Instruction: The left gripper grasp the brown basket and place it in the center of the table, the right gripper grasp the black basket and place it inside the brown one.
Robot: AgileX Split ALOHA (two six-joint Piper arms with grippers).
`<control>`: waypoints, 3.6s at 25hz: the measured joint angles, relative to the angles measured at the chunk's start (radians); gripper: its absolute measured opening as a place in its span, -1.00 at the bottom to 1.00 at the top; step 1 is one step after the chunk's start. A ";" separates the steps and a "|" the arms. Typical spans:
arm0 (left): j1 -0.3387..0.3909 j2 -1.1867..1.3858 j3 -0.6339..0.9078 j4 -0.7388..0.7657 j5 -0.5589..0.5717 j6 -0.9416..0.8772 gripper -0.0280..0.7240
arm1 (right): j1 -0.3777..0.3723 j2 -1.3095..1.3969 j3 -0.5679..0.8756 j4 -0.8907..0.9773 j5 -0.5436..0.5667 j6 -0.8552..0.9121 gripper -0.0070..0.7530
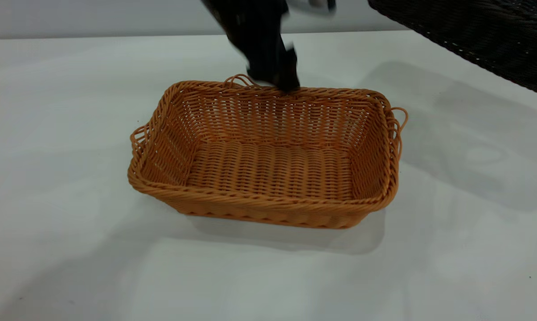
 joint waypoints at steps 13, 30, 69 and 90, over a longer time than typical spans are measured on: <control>0.316 -0.222 0.000 0.003 0.054 -0.355 0.54 | 0.498 0.000 0.000 -0.095 -0.015 0.175 -0.77; 0.336 -0.222 0.001 0.005 0.079 -0.357 0.54 | 0.679 0.196 -0.007 -0.074 -0.209 0.221 -0.77; 0.474 -0.943 0.032 0.071 0.600 -0.654 0.54 | 0.578 -0.820 -0.140 -0.318 0.181 0.173 0.50; 0.482 -1.750 0.703 0.267 0.777 -0.884 0.54 | 0.578 -1.648 0.611 -0.511 0.190 0.168 0.50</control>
